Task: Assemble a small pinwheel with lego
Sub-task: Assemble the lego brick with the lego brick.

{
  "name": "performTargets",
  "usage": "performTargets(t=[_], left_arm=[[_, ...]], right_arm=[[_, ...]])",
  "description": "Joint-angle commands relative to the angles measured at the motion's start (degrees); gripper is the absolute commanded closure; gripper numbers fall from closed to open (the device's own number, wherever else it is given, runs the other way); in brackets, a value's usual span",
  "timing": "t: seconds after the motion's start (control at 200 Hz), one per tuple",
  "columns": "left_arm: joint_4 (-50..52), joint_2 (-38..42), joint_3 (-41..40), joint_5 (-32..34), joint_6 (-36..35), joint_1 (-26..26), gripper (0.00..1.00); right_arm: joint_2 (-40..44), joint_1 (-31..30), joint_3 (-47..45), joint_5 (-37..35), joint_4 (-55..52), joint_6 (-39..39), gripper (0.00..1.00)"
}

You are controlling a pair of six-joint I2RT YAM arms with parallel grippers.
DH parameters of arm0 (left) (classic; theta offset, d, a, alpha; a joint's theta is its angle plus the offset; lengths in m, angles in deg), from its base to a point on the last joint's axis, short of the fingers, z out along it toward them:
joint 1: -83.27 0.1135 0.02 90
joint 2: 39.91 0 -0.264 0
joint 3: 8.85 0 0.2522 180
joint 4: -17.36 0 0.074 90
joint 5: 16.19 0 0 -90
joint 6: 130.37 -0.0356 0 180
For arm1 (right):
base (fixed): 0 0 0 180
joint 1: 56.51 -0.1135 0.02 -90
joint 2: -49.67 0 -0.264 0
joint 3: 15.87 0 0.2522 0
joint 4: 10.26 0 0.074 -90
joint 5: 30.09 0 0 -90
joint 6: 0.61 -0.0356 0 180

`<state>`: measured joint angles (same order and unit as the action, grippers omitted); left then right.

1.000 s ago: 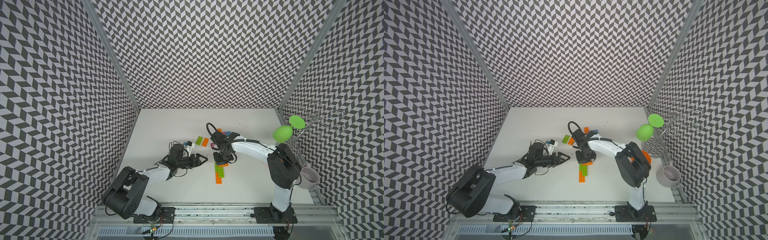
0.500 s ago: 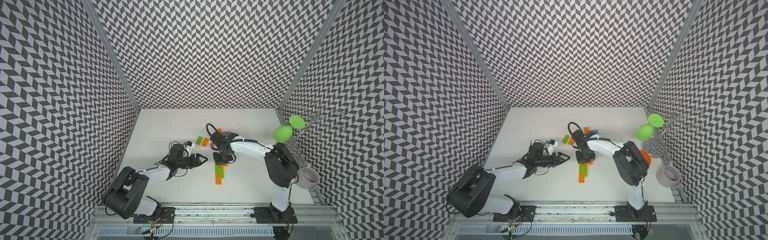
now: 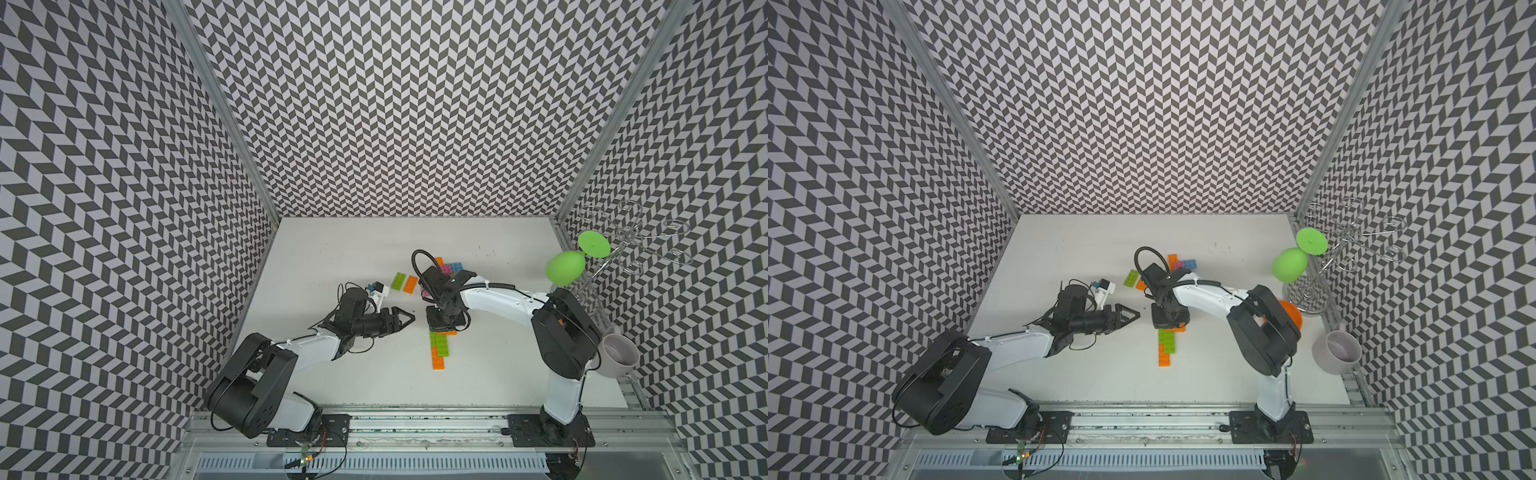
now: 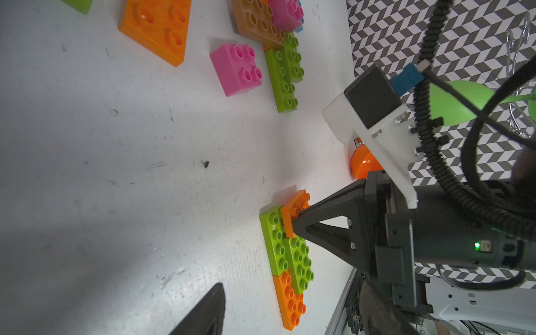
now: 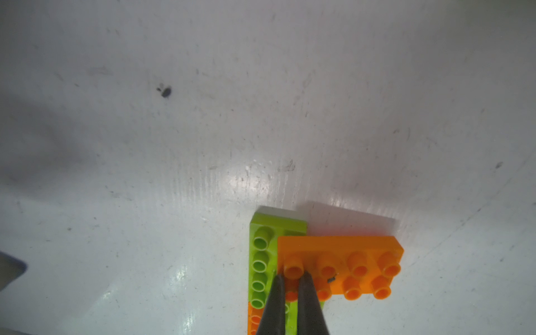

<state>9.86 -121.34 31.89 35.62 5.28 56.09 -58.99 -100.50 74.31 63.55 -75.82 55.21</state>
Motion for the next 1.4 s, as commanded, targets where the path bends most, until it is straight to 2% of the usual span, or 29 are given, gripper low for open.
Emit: performTargets(t=[0.0,0.185,0.496,0.656,0.791,0.941,1.132,1.397], left_arm=[[0.52,0.81,-0.42,0.14,-1.44,0.84,0.27],[1.11,4.07,-2.65,0.58,-1.26,3.73,0.27],[4.27,7.78,-3.52,1.64,-2.8,5.12,0.27],[8.54,7.69,-1.12,5.51,-5.29,0.75,0.27],[7.44,6.87,-1.3,6.35,-4.57,-1.3,0.27],[6.36,6.15,-1.15,6.03,-3.99,-1.32,0.27],[7.11,6.76,-1.05,6.2,-4.31,-1.3,0.27],[6.84,6.5,-1.63,6.38,-4.12,-1.37,0.27]], right_arm=[[-7.73,-3.15,-0.55,-2.55,-2.78,1.87,0.98],[-12.63,-7.11,2.53,-5.2,-6.11,5.19,0.98],[-11.33,-6.73,1.59,-8.99,-8.02,7.02,0.98],[-7.73,-5.81,-1.23,-9.75,-8.68,9.39,0.98],[-4.73,-5.67,-2.72,-9.14,-8.55,9.94,0.98],[-2.79,-5.33,-0.14,-8.02,-8.24,9.21,0.94],[-2.06,-4.98,4.34,-6.79,-8.87,9.03,0.85],[-1.47,-5.06,4.7,-6.32,-8.94,8.77,0.78]])
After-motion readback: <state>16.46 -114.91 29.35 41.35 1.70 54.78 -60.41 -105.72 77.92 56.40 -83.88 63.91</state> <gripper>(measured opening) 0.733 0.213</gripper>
